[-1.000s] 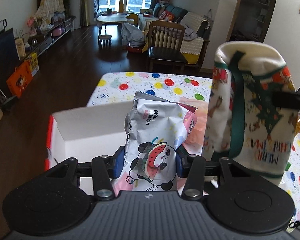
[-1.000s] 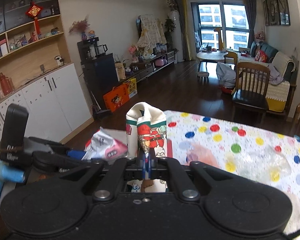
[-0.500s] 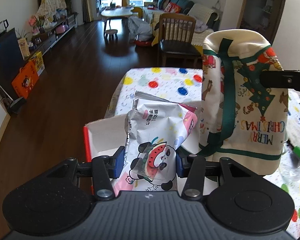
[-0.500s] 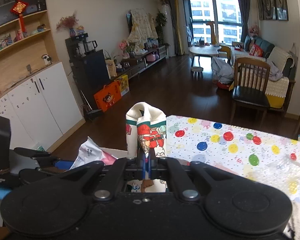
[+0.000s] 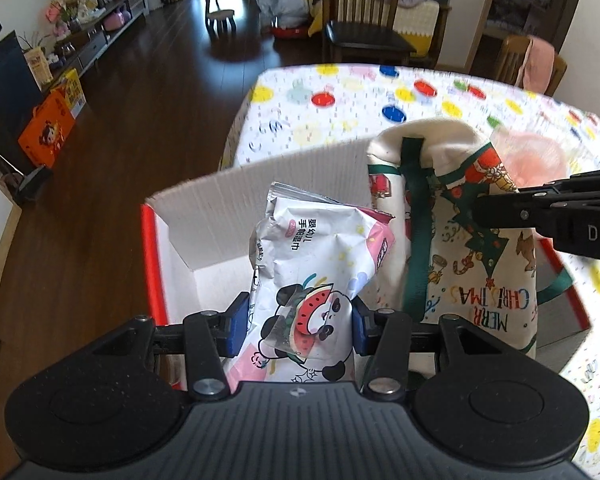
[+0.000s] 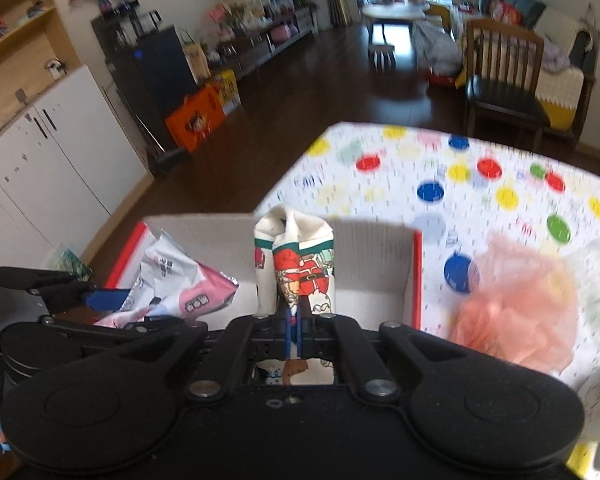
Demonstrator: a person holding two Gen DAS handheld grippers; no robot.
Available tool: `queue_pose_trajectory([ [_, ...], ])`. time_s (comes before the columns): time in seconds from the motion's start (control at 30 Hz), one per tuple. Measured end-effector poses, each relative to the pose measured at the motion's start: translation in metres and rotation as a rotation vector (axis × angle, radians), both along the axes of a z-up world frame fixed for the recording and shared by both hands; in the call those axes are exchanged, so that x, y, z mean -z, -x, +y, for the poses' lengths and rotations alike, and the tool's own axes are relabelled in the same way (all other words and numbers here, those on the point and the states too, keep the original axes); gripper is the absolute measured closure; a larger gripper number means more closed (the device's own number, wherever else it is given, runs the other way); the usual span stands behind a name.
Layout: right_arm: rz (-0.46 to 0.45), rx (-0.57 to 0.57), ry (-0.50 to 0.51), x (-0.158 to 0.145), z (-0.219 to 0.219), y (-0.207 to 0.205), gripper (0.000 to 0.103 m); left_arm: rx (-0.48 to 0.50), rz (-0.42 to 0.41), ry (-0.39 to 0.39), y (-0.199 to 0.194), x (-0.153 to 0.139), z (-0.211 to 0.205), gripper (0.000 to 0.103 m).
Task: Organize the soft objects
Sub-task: 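Carry the snack bag and tote into the cardboard box with both grippers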
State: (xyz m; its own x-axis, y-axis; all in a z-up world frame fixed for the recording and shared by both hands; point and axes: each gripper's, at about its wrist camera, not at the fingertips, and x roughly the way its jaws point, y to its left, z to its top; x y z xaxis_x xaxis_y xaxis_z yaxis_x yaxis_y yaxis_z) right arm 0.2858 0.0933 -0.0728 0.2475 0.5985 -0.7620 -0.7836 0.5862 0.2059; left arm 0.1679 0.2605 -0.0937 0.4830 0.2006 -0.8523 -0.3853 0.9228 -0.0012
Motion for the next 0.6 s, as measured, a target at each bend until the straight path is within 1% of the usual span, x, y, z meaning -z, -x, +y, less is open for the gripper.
queue_pose_trajectory([
  [0.13, 0.038, 0.002, 0.006, 0.015, 0.005, 0.001, 0.102, 0.004, 0.055, -0.007, -0.016, 0.017, 0.001, 0.055],
  [0.27, 0.011, -0.01, 0.051, 0.025, 0.015, 0.003, 0.101, 0.008, 0.088, -0.012, -0.027, 0.03, -0.001, 0.055],
  [0.4, -0.025, -0.026, 0.108, 0.033, 0.02, 0.011, 0.101, 0.005, 0.142, -0.019, -0.037, 0.043, 0.002, 0.054],
  [0.53, -0.051, -0.037, 0.153, 0.038, 0.022, 0.017, 0.096, -0.006, 0.188, -0.011, -0.044, 0.053, 0.006, 0.054],
  [0.6, -0.067, -0.041, 0.165, 0.039, 0.023, 0.019, 0.092, 0.0, 0.203, -0.013, -0.046, 0.058, 0.005, 0.053],
])
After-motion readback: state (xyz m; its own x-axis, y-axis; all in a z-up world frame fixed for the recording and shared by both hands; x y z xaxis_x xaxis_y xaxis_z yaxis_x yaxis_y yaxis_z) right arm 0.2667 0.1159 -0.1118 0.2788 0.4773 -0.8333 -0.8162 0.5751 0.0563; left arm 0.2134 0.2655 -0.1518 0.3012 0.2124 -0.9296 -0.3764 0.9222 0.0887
